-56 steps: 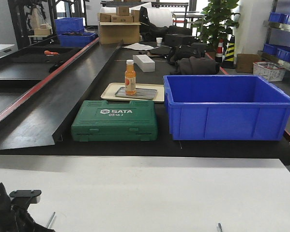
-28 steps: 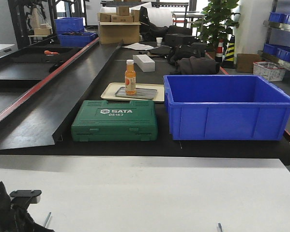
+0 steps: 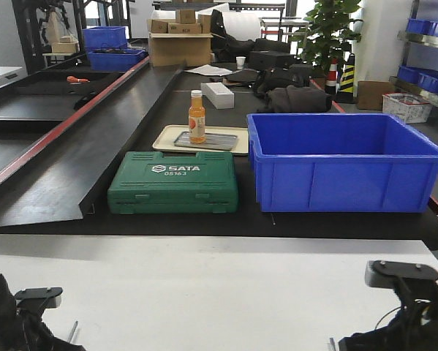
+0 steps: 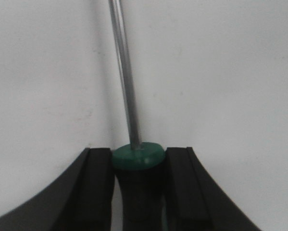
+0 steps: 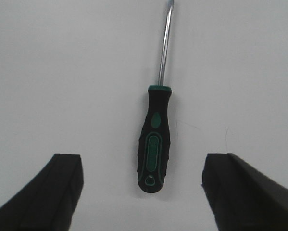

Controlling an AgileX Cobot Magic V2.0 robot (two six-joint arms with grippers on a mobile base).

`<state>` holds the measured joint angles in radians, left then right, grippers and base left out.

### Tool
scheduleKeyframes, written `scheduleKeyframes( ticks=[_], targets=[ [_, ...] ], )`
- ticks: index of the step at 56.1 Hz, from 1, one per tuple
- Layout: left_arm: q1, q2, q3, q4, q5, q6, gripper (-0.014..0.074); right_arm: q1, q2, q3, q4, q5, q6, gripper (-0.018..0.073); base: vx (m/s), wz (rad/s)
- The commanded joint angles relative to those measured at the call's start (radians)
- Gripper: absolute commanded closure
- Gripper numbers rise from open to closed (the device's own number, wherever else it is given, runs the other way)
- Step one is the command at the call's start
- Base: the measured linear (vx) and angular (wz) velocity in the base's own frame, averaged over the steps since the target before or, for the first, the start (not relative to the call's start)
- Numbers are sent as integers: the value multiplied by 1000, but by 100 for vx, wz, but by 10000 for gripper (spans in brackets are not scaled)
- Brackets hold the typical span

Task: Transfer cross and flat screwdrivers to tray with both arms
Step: 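Grasp the second green-handled screwdriver with the right gripper and lift both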

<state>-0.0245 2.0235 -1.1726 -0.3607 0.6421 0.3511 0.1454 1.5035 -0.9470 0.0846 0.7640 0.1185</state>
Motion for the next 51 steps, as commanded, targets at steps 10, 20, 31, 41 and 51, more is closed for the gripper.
scheduleKeyframes(
  ticks=[10, 20, 31, 41, 51],
  targets=[
    [1, -17, -3, -35, 45, -7, 601, 2, 183, -108, -4, -16, 11, -1, 0, 0],
    [1, -17, -3, -35, 42, -7, 601, 2, 275, -126, -24, -30, 18, -1, 0, 0],
    [1, -17, -3, -35, 37, -7, 601, 2, 345, -143, -26, -71, 37, -1, 0, 0],
    [1, -17, -3, -35, 33, -7, 601, 2, 383, -143, -26, -102, 36, 3, 0, 0],
    [1, -17, -3, -35, 30, -7, 601, 2, 415, -143, -26, -126, 35, 24, 0, 0]
  ],
)
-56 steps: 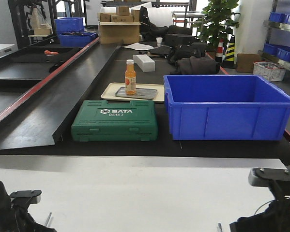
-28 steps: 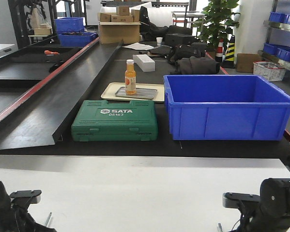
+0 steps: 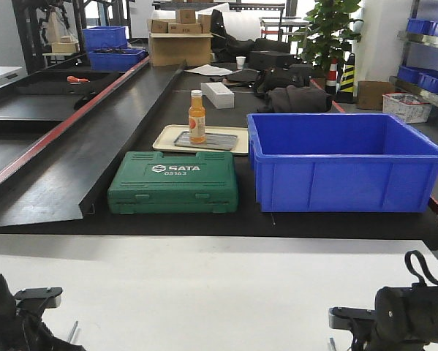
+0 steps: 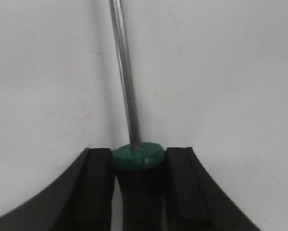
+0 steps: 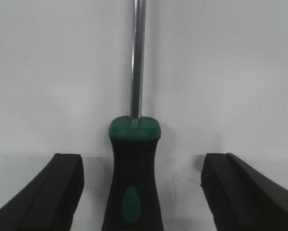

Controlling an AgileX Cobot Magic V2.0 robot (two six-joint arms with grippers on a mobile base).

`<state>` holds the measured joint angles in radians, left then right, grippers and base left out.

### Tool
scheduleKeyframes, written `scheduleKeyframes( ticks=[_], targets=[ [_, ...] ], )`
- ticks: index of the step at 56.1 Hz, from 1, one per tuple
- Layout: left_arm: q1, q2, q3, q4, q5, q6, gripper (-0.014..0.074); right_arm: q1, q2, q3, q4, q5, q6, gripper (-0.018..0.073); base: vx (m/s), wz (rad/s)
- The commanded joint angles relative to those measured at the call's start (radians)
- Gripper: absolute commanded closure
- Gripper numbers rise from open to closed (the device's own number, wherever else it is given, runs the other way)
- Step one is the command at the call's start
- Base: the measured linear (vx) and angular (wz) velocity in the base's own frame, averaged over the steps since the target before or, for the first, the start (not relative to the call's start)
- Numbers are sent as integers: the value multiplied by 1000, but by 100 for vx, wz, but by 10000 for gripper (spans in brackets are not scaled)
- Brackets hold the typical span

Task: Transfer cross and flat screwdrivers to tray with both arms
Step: 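Grasp the second green-handled screwdriver with the right gripper and lift both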

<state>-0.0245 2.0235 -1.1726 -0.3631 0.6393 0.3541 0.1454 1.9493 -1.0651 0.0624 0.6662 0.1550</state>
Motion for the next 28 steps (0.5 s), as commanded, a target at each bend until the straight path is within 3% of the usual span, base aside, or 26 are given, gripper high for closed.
scheduleKeyframes(
  ticks=[1, 8, 9, 28],
  targets=[
    [1, -17, -3, -33, 33, -10, 601, 2, -27, -25, -4, -27, -2, 27, 0, 0],
    [1, -17, -3, -33, 30, -10, 601, 2, -8, -25, -4, -16, -2, 61, 0, 0],
    [1, -17, -3, -33, 29, -10, 601, 2, -3, -25, -4, -10, -3, 162, 0, 0],
    [1, -18, -3, -35, 32, -10, 601, 2, -3, -25, 1, 23, -10, 533, 0, 0]
  ],
)
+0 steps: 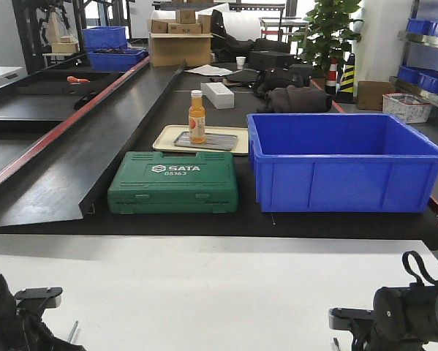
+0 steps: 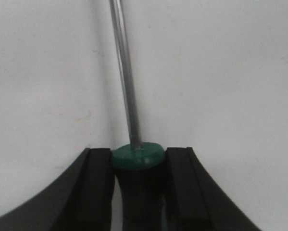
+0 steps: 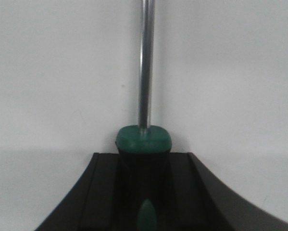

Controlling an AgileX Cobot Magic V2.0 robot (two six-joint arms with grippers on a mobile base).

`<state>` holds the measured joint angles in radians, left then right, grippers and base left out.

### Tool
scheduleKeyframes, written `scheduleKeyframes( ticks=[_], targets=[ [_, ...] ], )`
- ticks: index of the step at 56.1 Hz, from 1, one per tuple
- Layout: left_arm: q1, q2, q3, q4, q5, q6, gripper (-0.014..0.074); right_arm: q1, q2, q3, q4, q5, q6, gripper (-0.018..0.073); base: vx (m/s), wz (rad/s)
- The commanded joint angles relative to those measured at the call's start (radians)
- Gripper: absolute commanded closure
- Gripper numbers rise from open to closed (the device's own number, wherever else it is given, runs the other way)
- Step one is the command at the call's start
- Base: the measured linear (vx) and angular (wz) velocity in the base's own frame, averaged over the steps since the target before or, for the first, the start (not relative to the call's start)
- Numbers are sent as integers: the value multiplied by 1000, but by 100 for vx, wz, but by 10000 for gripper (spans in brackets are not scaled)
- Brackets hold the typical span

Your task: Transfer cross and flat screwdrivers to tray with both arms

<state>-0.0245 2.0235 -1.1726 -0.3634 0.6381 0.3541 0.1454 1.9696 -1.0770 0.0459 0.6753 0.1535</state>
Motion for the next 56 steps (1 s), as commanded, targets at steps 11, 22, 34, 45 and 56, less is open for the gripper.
scheduleKeyframes(
  ticks=[11, 22, 34, 45, 56],
  targets=[
    [-10, -50, -3, -81, 48, 4, 598, 2, -79, -12, 17, 7, -37, 573, 0, 0],
    [-48, -166, -3, -184, -7, 76, 598, 2, -224, -12, 18, -31, -52, 571, 0, 0],
    [-95, -355, -3, -342, -87, 174, 598, 2, -446, -12, 12, -74, -61, 568, 0, 0],
    [-120, -533, -3, -370, -153, 202, 598, 2, -665, -12, 12, -166, -77, 568, 0, 0],
    [-120, -701, -3, -370, -244, 205, 598, 2, -787, -60, 22, -154, -138, 568, 0, 0]
  ],
)
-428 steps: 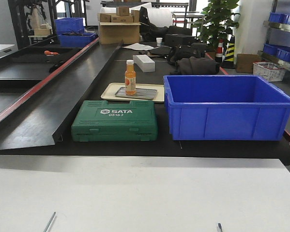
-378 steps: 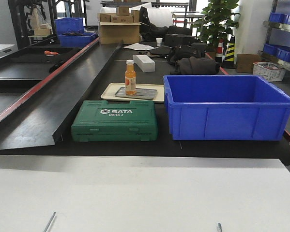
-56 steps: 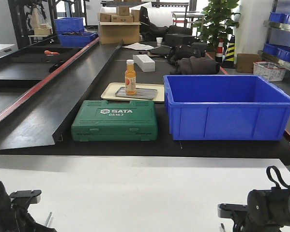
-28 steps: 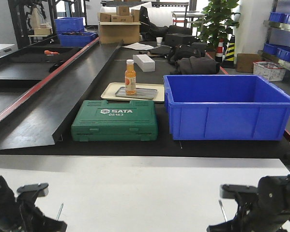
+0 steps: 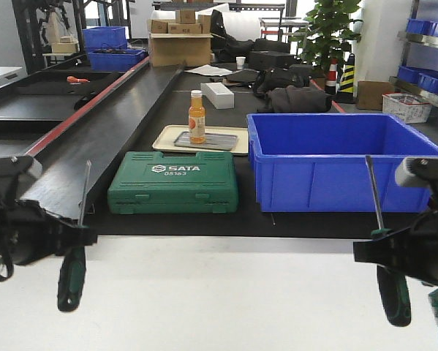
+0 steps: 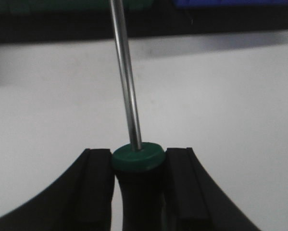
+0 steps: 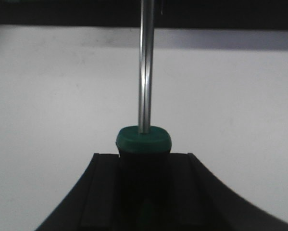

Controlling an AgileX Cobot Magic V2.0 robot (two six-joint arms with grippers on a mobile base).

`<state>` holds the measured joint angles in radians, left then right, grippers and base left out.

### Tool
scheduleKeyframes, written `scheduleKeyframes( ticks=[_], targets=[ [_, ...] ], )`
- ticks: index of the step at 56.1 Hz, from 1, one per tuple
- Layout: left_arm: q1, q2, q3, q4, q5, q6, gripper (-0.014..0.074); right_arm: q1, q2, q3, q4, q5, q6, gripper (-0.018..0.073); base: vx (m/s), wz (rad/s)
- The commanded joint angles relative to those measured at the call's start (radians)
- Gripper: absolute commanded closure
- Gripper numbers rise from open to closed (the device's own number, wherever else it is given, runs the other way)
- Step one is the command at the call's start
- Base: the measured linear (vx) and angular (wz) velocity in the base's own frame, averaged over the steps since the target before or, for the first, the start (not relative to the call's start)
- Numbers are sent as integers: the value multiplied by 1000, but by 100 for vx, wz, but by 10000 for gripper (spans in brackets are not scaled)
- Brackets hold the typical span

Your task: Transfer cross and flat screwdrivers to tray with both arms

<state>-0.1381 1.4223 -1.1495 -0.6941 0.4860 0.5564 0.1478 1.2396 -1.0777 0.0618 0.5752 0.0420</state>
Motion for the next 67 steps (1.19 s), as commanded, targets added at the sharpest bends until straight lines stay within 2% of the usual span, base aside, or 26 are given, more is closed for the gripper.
scheduleKeyframes(
  ticks=[1, 13, 20, 67],
  targets=[
    [-7, -115, -26, -38, -92, 4, 598, -1, -62, -72, 7, -48, -29, 568, 0, 0],
    [-7, -198, -26, -3, -73, 5, 598, -1, -57, -206, 85, 70, -119, 568, 0, 0],
    [-7, -207, -26, 4, -69, 5, 598, -1, -59, -213, 117, 56, -122, 568, 0, 0],
    [-7, -207, -26, 3, -38, 4, 597, -1, -60, -213, 126, 71, -122, 568, 0, 0]
  ],
)
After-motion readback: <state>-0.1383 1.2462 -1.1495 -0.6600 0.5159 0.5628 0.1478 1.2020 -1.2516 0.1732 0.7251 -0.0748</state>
